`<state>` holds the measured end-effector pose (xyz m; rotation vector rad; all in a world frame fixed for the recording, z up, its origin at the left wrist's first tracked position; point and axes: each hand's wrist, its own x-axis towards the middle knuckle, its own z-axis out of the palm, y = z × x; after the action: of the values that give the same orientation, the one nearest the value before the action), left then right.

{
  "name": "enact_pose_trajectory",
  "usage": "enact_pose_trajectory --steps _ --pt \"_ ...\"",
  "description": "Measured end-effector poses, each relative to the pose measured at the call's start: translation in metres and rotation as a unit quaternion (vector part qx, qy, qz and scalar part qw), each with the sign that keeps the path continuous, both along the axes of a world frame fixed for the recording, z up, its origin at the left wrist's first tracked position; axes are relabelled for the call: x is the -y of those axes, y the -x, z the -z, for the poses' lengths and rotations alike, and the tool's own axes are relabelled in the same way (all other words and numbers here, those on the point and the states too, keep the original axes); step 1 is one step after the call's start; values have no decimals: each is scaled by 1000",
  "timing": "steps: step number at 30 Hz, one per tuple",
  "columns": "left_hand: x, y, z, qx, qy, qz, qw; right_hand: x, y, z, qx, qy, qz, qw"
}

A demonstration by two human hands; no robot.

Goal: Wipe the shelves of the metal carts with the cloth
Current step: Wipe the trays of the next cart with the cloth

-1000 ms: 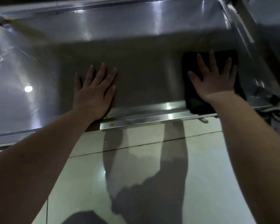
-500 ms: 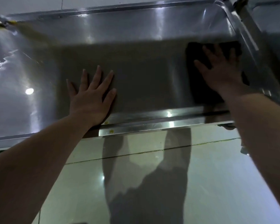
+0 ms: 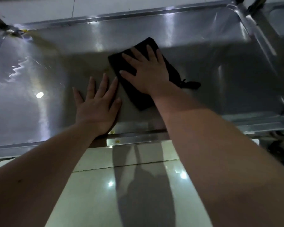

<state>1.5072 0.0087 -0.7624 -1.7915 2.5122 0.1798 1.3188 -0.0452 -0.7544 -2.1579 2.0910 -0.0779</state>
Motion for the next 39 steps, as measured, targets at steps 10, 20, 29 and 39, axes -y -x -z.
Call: enact_pose_trajectory --steps 10,20,29,39 --pt "-1 4 0 -7 6 -2 1000 -38 222 -3 -13 -32 330 943" --pt "-1 -2 1 -8 2 -1 1000 10 -21 -3 0 -14 -26 1000" --pt "3 0 2 -15 -4 -10 1000 -15 164 -2 -27 -7 181 983" --pt "0 4 -2 -2 3 -8 1000 -28 144 -3 -8 -14 288 958"
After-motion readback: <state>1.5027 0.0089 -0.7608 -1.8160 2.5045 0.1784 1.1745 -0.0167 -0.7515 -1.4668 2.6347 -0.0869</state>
